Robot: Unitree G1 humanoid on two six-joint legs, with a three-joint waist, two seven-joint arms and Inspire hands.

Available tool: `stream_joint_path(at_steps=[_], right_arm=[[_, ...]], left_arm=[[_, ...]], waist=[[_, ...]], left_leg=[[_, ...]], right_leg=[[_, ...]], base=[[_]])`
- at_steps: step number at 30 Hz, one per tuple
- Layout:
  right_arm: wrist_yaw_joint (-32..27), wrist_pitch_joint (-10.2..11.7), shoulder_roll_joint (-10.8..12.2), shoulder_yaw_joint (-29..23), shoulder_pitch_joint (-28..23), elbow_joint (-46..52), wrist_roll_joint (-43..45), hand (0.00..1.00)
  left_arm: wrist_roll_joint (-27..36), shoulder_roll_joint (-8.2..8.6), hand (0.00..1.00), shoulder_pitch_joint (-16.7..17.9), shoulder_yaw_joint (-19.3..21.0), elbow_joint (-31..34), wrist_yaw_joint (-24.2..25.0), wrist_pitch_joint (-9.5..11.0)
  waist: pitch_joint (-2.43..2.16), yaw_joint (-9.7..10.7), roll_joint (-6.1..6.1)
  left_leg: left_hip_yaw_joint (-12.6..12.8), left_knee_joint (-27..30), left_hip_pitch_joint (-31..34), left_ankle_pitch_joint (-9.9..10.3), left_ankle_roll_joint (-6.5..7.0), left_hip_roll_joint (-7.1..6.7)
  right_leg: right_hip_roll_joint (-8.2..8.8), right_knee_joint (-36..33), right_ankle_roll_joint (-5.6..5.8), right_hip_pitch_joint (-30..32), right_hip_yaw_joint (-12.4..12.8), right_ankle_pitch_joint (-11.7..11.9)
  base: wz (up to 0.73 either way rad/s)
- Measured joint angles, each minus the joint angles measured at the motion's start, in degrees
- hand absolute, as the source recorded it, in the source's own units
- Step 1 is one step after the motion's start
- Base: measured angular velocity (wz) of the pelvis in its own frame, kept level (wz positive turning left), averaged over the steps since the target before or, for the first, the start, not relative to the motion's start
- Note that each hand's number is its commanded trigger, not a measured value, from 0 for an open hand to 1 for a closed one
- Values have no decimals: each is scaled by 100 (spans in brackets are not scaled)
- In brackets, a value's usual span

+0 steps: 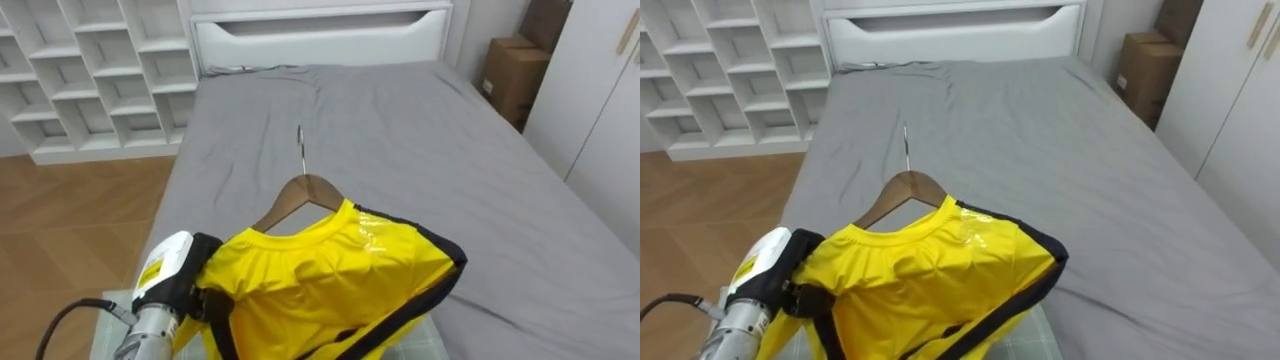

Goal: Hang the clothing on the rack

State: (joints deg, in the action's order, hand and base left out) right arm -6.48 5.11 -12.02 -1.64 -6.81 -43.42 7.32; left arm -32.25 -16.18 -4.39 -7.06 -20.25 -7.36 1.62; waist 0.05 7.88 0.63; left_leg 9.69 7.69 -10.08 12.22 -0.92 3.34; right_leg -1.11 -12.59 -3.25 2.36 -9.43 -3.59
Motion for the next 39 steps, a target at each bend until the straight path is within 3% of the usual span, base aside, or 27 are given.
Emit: stream_joint_path(at_steps=[7,16,30,39], right_arm=[[-430,42,-1,-23,-35,866,1085,0],[-897,43,-8,-143,-158,1981,2250,0],[-1308,132,-7,-193,-174,3278,2679,0],[-1328,119,-31,-193,-173,3599,2724,0]], left_arm=[[-107,2,100,240,8,476,0,4],[-225,1,100,607,22,543,2,32],[-228,25,100,648,247,1083,-2,46],[-233,23,100,688,313,1236,-2,34]], waist=[[4,-11,69],[3,-63,74],[28,-339,3],[12,-502,-60]], left_leg=[[-2,-2,-137,4,5,-2],[61,-2,-164,31,3,6],[145,-3,-341,75,-8,3],[105,-4,-343,78,-7,3]], right_leg=[[2,-4,15,-142,3,-30],[-12,-16,16,-155,35,-42],[-29,-216,21,-179,144,-143],[-14,-206,24,-205,103,-146]], base=[[0],[-1],[-4],[2]])
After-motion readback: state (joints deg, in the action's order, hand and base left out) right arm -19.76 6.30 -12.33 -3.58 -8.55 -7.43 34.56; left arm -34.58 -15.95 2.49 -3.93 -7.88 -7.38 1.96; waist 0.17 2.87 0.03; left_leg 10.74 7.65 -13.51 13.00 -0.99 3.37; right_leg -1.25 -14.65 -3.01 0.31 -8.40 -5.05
